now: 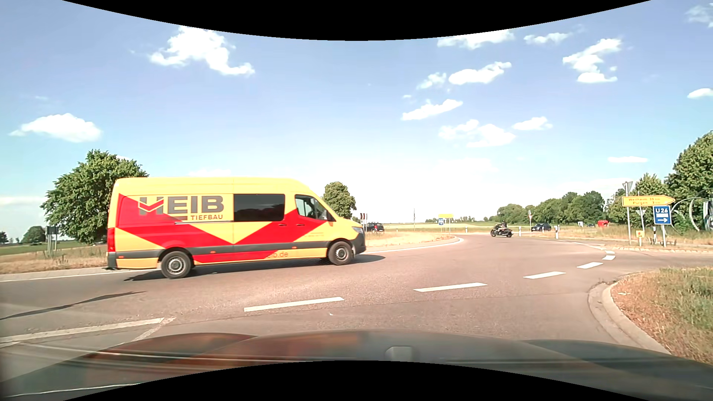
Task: Follow the waypoints while adhering to traffic rules and regulations
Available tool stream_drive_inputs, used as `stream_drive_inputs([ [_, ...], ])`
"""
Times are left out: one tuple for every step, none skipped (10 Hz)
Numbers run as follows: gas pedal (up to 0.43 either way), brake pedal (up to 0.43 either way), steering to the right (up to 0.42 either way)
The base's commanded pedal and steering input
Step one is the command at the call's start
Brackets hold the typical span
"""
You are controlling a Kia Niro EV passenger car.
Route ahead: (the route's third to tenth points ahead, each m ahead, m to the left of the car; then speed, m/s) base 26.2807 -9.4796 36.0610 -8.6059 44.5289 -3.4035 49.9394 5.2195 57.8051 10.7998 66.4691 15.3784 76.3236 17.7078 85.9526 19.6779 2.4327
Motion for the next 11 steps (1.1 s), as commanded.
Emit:
stream_drive_inputs([
  [0.339, 0.006, 0.148],
  [0.339, 0.006, 0.148],
  [0.339, 0.006, 0.148],
  [0.339, 0.006, 0.148],
  [0.339, 0.006, 0.151],
  [0.37, 0.006, 0.152],
  [0.378, 0.006, 0.152],
  [0.378, 0.006, 0.153],
  [0.378, 0.006, 0.157],
  [0.378, 0.006, 0.164],
  [0.378, 0.006, 0.173],
])
